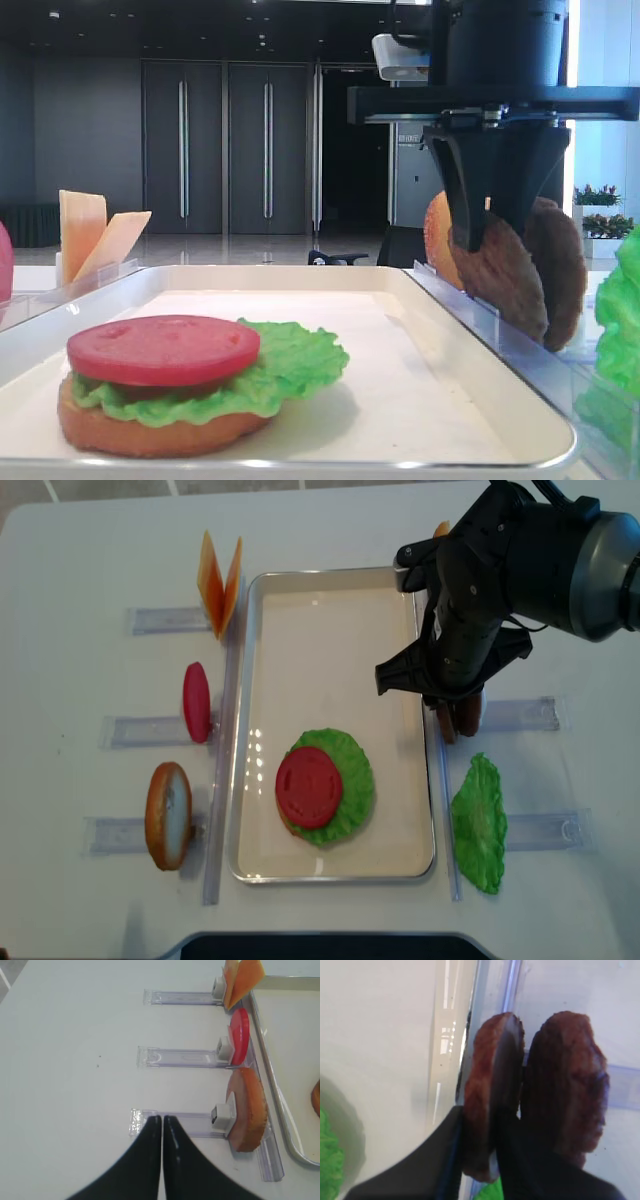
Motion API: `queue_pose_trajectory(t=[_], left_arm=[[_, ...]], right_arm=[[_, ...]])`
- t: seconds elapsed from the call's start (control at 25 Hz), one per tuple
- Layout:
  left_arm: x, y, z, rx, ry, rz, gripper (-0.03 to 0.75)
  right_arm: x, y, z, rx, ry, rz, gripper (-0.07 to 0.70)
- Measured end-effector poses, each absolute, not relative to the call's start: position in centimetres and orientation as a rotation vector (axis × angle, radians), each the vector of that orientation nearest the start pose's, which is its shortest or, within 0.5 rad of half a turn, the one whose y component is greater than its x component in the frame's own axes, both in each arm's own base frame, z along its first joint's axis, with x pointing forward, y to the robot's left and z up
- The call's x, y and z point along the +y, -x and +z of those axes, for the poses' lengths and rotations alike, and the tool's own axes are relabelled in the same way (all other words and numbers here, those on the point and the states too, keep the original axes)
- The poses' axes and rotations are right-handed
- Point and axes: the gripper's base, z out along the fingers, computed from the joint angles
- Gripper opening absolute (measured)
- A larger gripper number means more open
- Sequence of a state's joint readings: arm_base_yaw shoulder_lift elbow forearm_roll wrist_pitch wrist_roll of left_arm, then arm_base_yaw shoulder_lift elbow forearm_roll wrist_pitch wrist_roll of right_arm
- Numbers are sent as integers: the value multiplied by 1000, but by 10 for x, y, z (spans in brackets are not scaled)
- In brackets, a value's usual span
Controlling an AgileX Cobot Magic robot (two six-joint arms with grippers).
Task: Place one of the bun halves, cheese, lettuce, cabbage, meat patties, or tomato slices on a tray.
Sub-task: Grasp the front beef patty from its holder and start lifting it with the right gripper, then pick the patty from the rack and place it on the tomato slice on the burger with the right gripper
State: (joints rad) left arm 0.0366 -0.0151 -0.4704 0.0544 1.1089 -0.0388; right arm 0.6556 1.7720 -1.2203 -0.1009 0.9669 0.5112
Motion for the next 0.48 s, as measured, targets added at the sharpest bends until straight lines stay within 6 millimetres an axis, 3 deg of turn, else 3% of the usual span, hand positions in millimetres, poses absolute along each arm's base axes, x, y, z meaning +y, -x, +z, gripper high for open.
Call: queue_pose_trajectory(t=[0.48], left_arm=[[4,6,265,2105,83,64,-1]], right_arm=[[197,-269,230,2925,283,39,165]])
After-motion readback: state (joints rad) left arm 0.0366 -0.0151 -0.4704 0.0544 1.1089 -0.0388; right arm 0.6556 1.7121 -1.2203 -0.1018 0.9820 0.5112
